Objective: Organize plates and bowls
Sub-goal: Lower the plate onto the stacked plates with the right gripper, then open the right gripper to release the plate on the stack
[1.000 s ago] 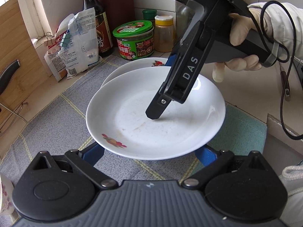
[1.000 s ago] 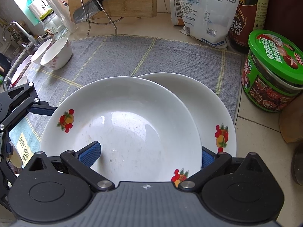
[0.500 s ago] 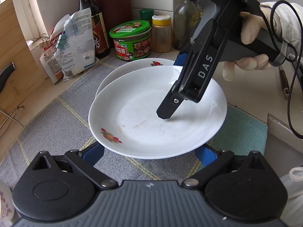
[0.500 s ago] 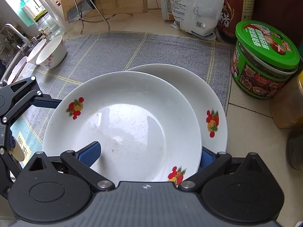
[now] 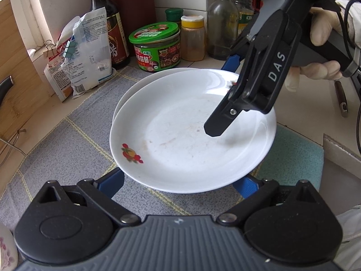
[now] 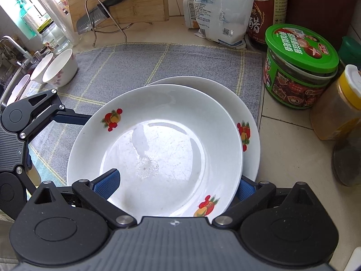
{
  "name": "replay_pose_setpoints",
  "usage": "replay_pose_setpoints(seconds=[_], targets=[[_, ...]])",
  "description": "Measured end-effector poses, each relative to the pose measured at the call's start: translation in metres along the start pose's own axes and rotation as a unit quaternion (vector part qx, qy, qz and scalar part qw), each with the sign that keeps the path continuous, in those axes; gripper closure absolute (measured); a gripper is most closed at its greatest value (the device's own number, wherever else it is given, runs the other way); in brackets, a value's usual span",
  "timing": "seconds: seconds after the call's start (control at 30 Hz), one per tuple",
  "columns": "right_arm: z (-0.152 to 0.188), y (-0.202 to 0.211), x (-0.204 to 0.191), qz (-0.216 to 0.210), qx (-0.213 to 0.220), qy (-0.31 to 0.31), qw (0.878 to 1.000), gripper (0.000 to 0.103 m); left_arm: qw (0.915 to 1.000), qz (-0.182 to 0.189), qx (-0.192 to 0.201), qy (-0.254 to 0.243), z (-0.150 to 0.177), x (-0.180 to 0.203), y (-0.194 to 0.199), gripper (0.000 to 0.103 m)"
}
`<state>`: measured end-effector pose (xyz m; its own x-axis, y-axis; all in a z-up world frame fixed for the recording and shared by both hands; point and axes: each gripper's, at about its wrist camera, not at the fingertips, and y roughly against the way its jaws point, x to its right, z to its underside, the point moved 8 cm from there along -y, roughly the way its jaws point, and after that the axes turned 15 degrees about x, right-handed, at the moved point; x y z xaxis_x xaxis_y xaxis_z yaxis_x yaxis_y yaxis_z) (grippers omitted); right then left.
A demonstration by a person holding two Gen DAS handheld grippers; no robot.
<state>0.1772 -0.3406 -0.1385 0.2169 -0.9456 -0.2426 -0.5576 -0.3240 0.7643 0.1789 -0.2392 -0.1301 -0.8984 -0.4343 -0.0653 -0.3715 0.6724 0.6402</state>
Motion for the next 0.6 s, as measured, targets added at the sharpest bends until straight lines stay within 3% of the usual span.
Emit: replay_pose_setpoints(seconds=[0.6], targets=[[0.005,0.014,-0.004,0.026,0.006,-0.006,1.0,0.0,0.9997,0.013,0.019,-0.009,-0.002,0.002,0.0,0.002]])
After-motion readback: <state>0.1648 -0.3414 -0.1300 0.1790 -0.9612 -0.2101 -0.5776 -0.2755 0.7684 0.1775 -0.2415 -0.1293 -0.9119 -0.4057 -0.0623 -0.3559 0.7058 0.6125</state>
